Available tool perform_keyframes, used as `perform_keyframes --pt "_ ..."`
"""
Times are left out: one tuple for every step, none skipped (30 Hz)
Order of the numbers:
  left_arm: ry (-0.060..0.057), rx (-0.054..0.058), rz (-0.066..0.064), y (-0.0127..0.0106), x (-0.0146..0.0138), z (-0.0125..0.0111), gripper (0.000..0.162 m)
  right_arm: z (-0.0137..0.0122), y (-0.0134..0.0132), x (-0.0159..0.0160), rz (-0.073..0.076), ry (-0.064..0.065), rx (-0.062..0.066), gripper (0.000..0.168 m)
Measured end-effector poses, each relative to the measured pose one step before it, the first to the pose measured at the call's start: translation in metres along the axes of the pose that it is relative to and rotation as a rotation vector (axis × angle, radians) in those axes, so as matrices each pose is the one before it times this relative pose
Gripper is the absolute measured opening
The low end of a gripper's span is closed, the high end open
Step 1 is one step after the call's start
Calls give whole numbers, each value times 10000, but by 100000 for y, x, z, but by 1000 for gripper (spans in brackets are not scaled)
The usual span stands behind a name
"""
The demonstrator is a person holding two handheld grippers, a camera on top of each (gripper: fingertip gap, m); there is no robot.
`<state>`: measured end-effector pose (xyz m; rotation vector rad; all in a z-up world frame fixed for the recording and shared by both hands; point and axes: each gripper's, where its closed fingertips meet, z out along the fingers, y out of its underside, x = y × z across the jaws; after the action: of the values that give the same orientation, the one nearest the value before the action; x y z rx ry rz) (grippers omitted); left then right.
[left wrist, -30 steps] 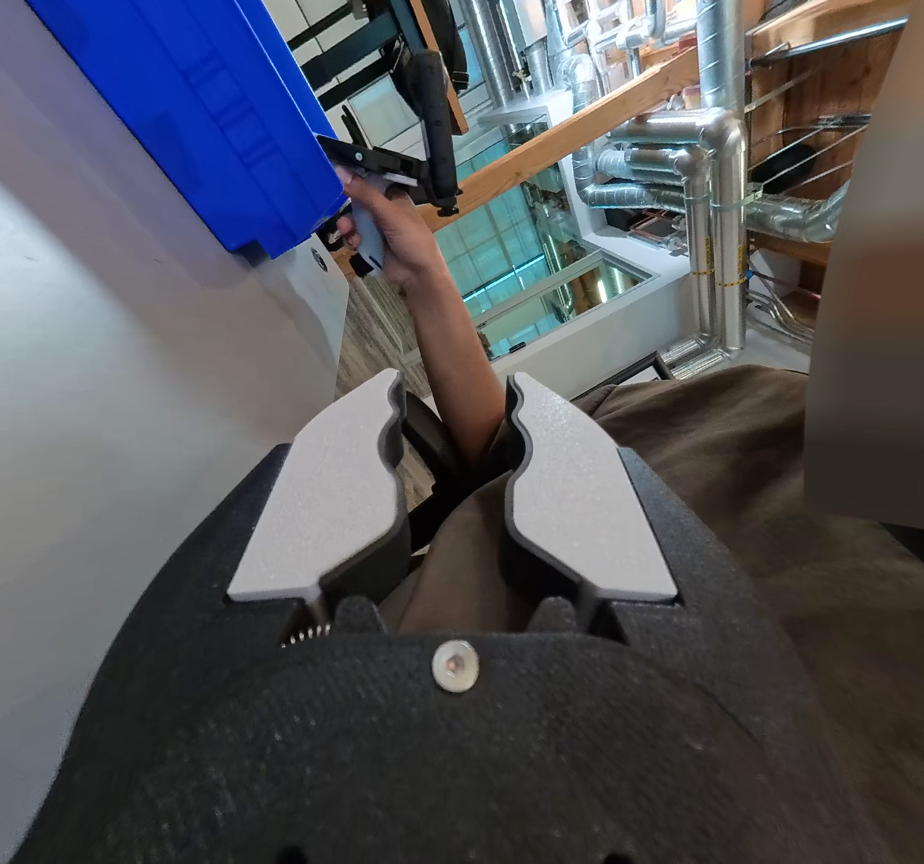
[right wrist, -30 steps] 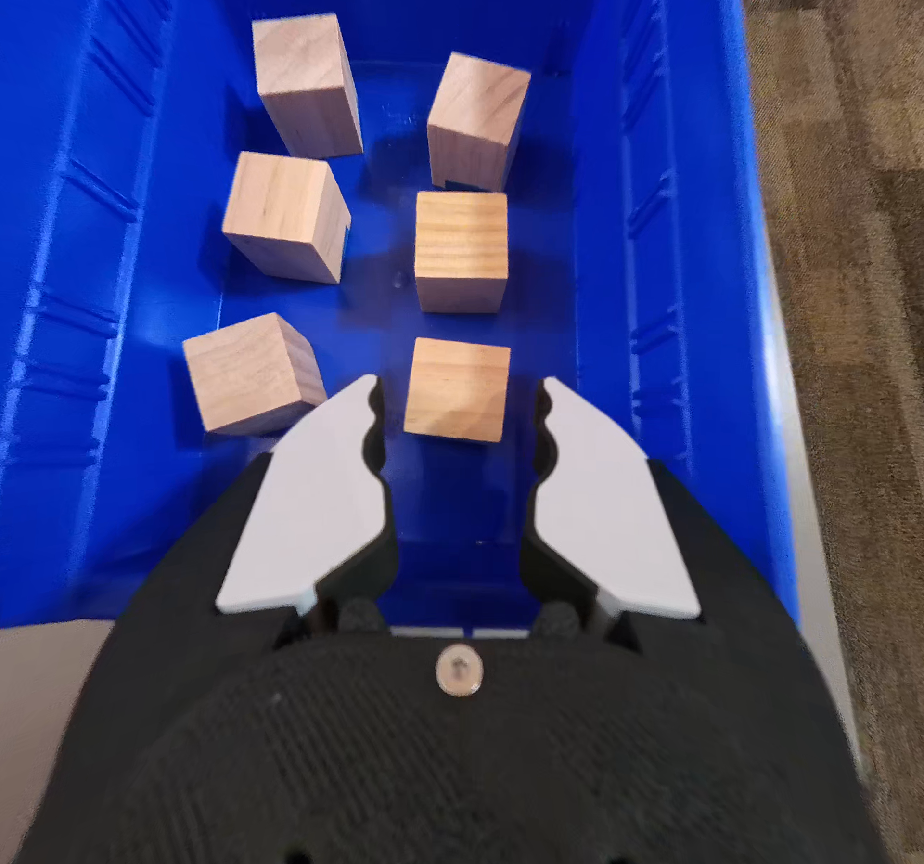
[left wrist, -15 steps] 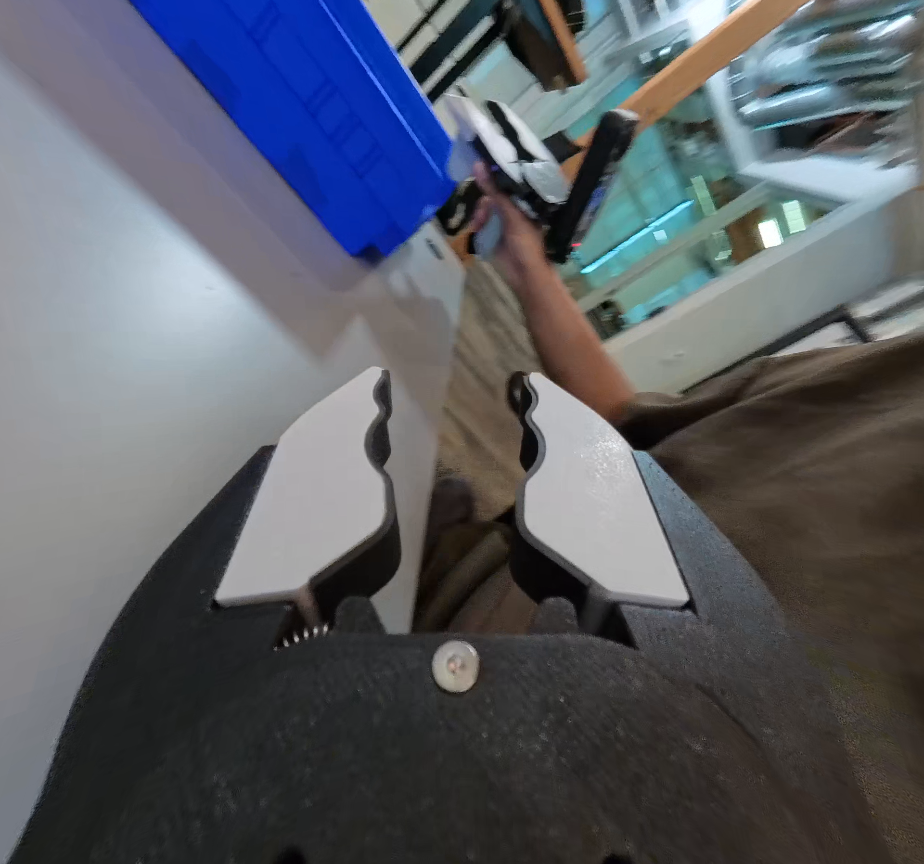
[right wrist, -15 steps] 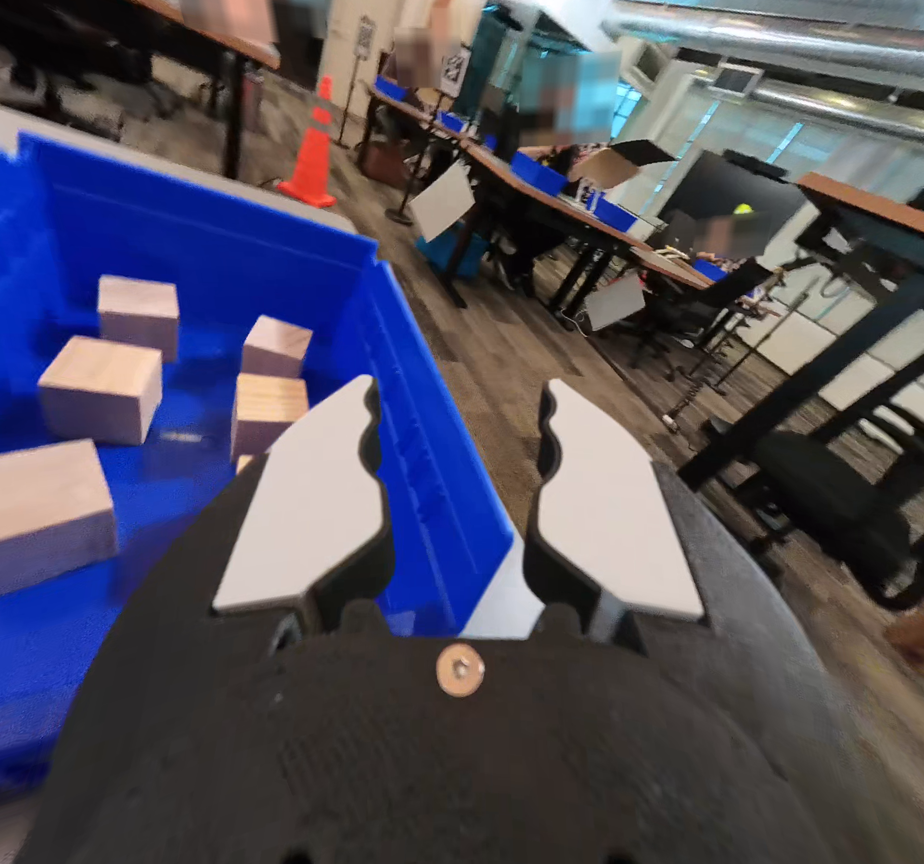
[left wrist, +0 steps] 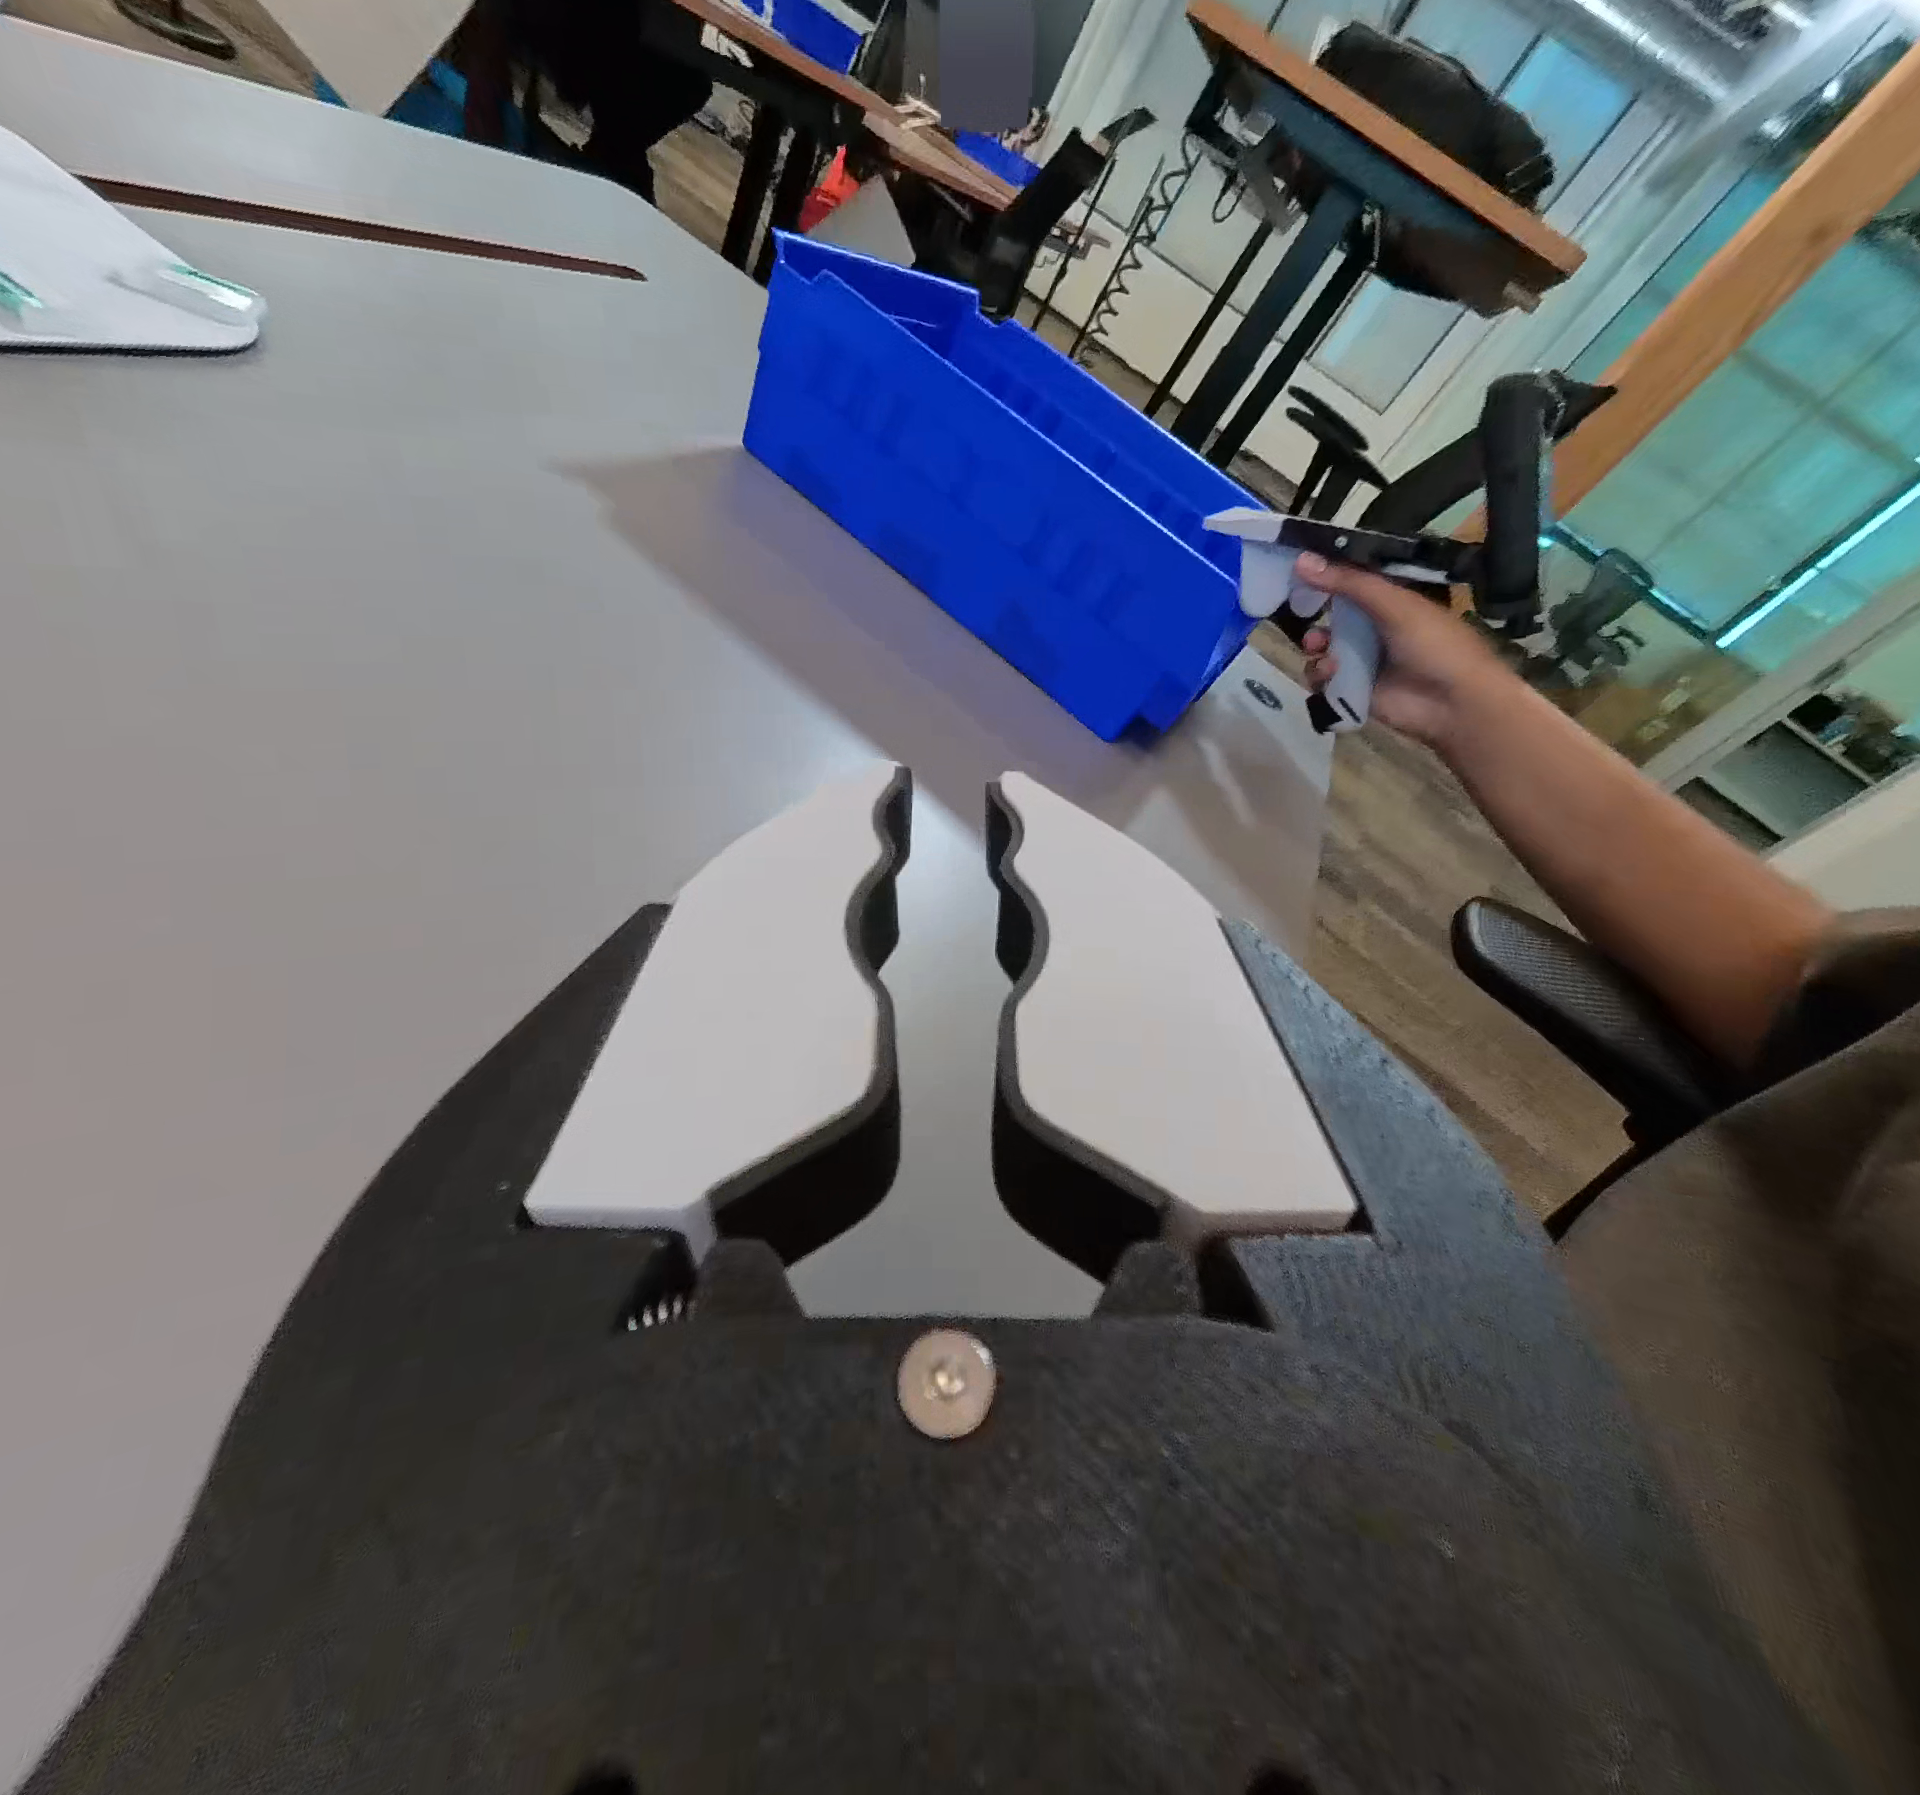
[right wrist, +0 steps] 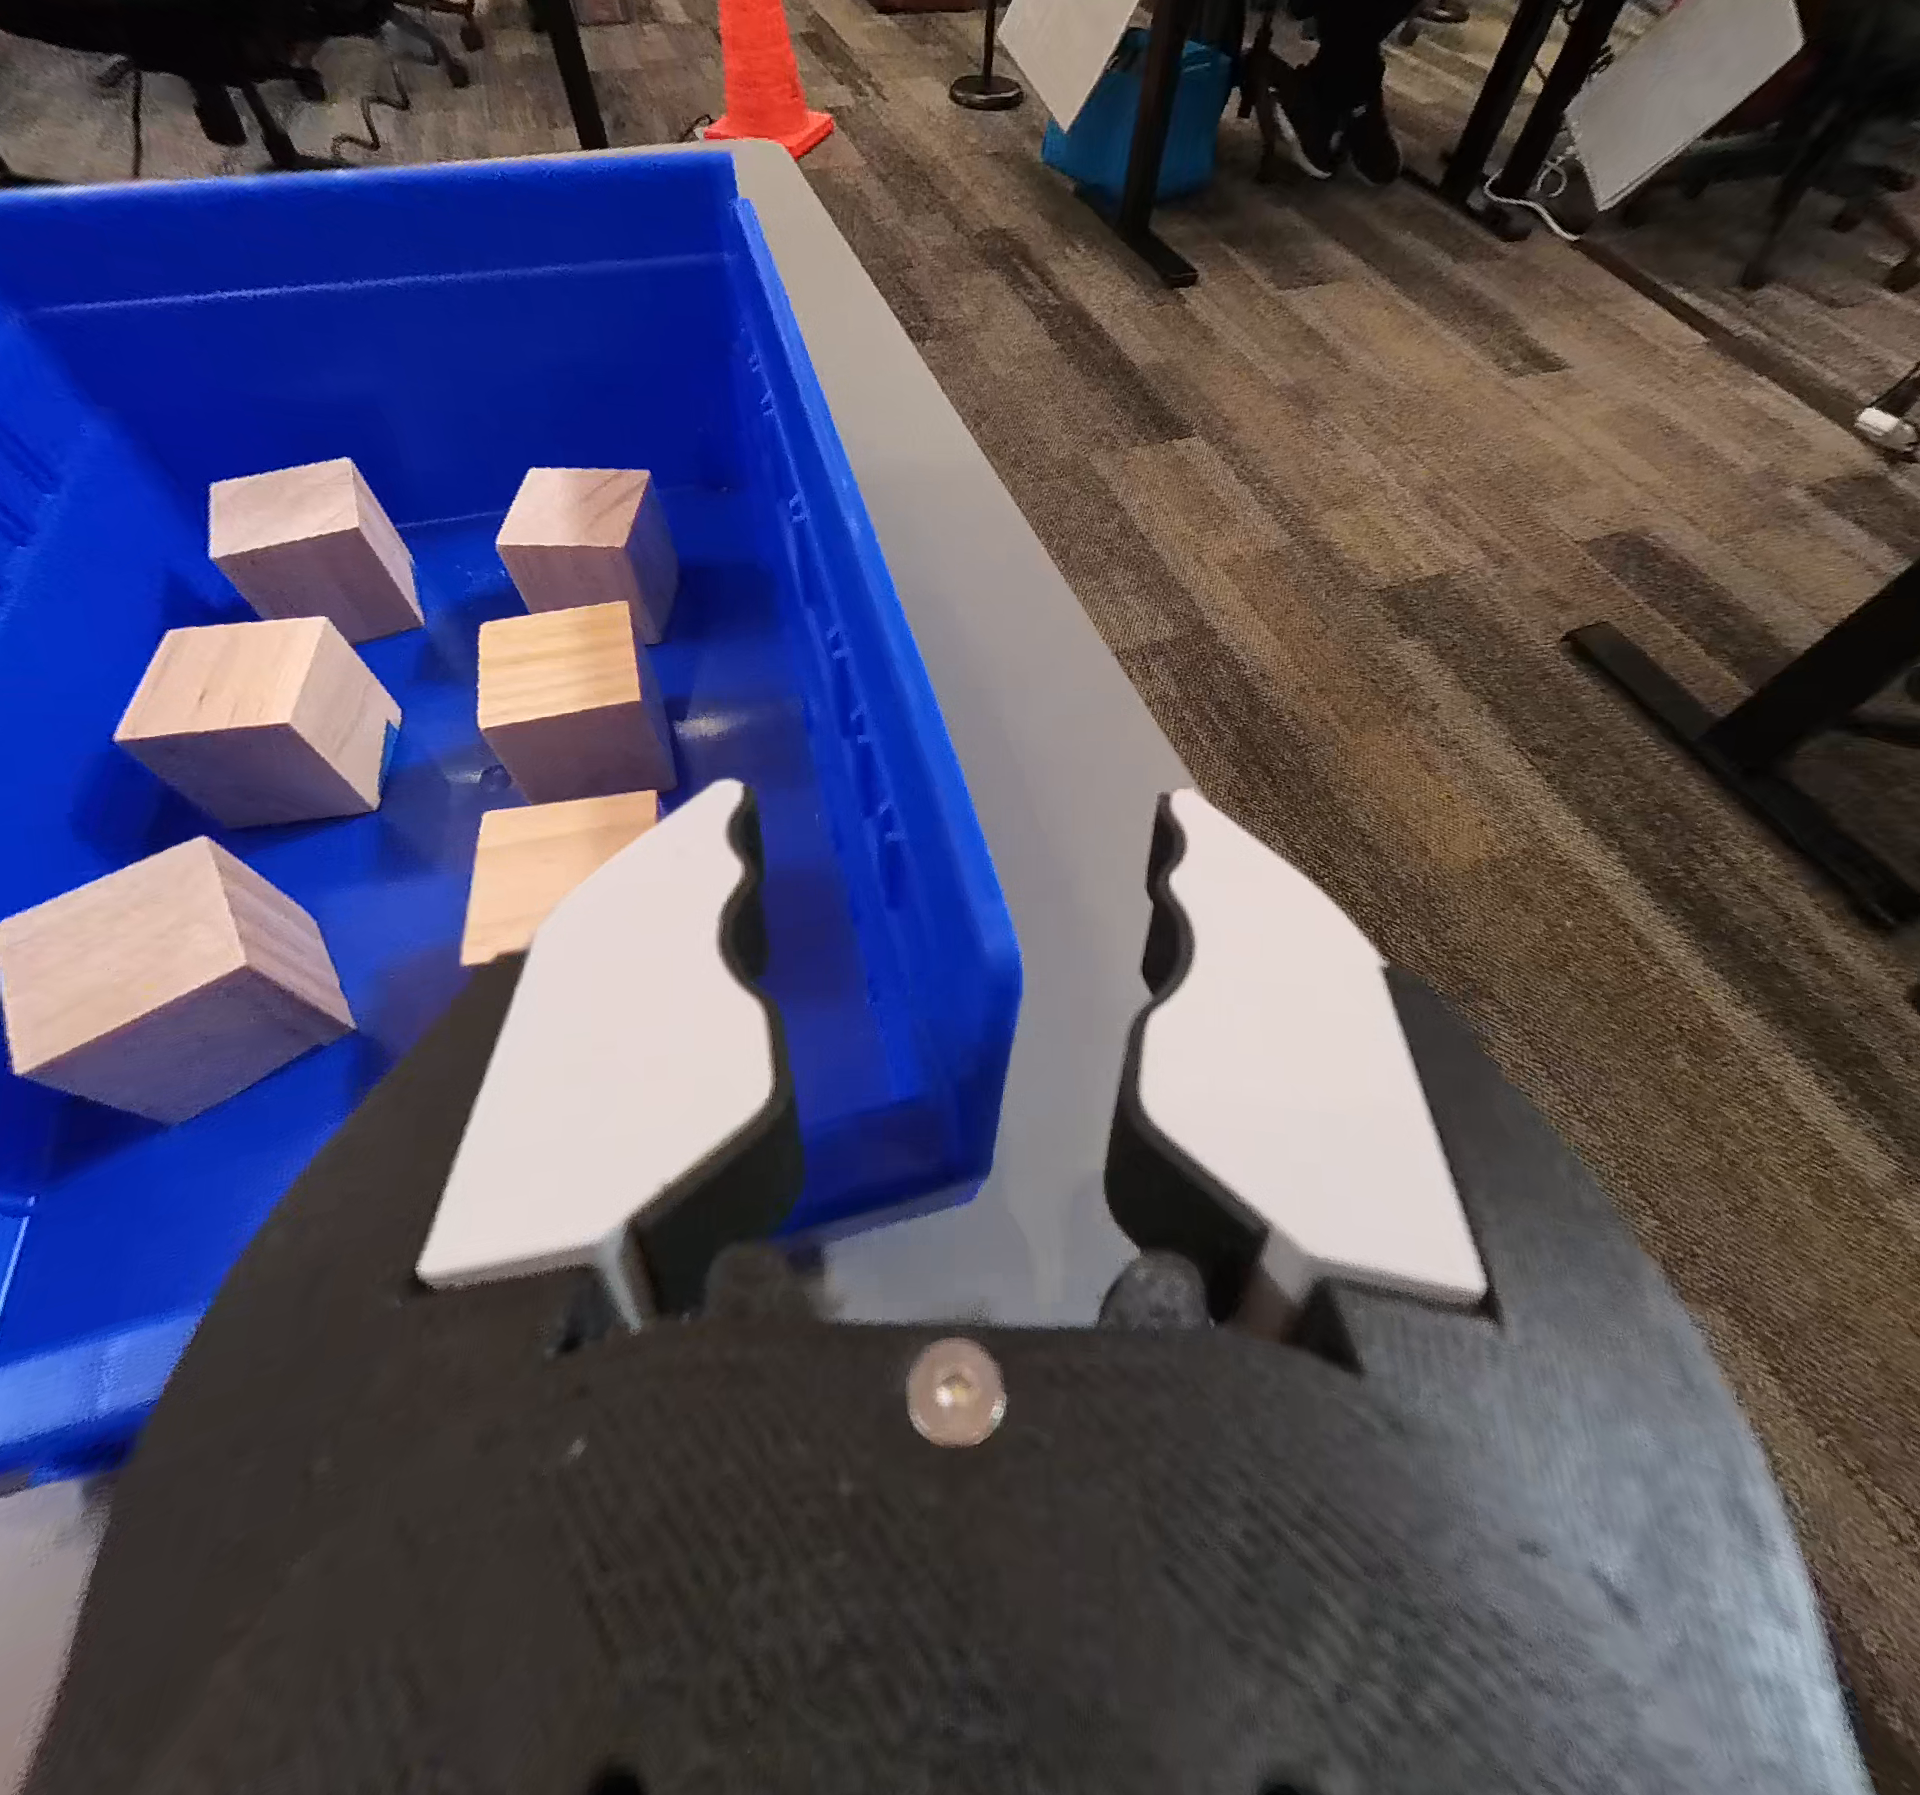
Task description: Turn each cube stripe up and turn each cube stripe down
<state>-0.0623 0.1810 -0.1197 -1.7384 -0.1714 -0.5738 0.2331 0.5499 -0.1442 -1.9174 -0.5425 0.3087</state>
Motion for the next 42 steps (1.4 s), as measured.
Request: perform_keyframes --pt "92 -32 -44 52 -92 -38 13 194 143 -95 -55 -72 -32 73" --pt "112 -47 8 102 53 -9 14 186 47 -97 -8 -73 -31 72" --pt "89 41 -13 -32 130 -17 14 198 -71 -17 31 -51 -4 72" --pt "81 124 -51 -152 219 -10 14 211 -151 19 38 -55 7 70" --pt "107 91 -66 -111 272 11 15 238 -111 58 50 -65 -23 67" --pt "134 -1 -56 28 300 79 15 271 22 83 110 -65 -86 67" --pt "129 -102 -48 187 255 113 16 271 208 -36 178 -130 -153 67" --pt "89 -169 -57 304 140 153 19 235 375 -152 219 -171 -172 66" --pt "44 -175 -101 315 45 155 24 171 388 -106 217 -111 -126 66" --pt "117 -124 -135 229 129 147 26 76 115 -43 246 -46 56 64" --pt "169 -64 -169 131 191 100 26 -9 -8 -24 126 -40 83 62" --pt "141 -7 -194 33 157 62 27 -15 -56 99 -21 45 52 62" --pt "116 28 -177 -4 118 36 29 12 -112 201 -123 102 53 61" --pt "82 46 -131 -18 65 15 29 81 -110 250 -154 123 62 61" --pt "48 61 -92 -52 23 8 29 150 -43 208 -123 99 16 61" --pt "43 55 -70 -48 14 6 30 211 77 81 -94 2 -70 61" --pt "28 29 -69 -15 1 24 30 265 177 -55 -79 -82 -134 62" --pt "36 8 -76 11 18 30 30 278 272 -83 -83 -62 -173 64" --pt "57 -6 -82 30 52 33 31 260 386 42 -93 76 -208 62" --pt "57 -11 -75 51 66 29 31 233 406 193 -118 229 -174 58" --pt "37 -9 -64 45 45 34 32 180 255 -96 -187 47 -53 56" --pt "28 -14 -59 56 20 40 32 61 32 -286 -184 -86 -18 50" --pt "13 -15 -60 46 -13 30 32 15 -91 -297 -204 -87 28 45" --pt "14 -11 -61 44 -9 24 33 28 -85 -326 -235 -90 43 38" --pt "23 -7 -65 23 -12 26 34 28 -61 -300 -222 -74 36 33" --pt "27 -7 -73 34 -5 18 34 7 -50 -108 -140 -29 35 32" --pt "33 -9 -83 29 3 12 34 -11 -12 -250 -20 -244 11 28" --pt "33 4 -86 4 -5 3 34 10 30 -318 102 -355 -15 23" --pt "34 23 -79 -16 9 2 34 9 28 -198 209 -276 -16 20" --pt "25 25 -73 -20 -6 4 35 -24 -19 -168 275 -249 19 17" --pt "17 22 -65 -23 -15 0 35 -13 -25 -178 347 -265 21 14" --pt "0 29 -55 -28 -25 -8 35 -25 -17 -207 449 -321 28 10" --pt "-12 46 -41 -51 -25 -11 35 -36 -19 -224 518 -366 31 7" --pt "-8 47 -26 -58 -7 -15 35 -2 -13 -48 347 -186 68 7" --pt "-2 24 -14 -18 6 0 35 3 -2 -7 14 -20 30 7" --pt "2 -2 -4 2 20 2 35 6 5 9 -150 60 -13 7" --pt "2 -7 2 18 11 13 35 -1 -1 4 -96 41 -6 7" --pt "2 -9 -5 23 19 25 35 -1 10 -11 14 -7 1 7" --pt "6 -5 -20 28 3 20 35 4 2 -3 20 -14 1 7" --pt "10 -9 -38 33 8 36 35 1 -1 2 3 4 1 7" --pt "15 -3 -50 27 -6 10 35 0 1 1 1 2 -1 7" --pt "25 15 -58 1 9 8 35 6 7 -5 5 -3 1 7"
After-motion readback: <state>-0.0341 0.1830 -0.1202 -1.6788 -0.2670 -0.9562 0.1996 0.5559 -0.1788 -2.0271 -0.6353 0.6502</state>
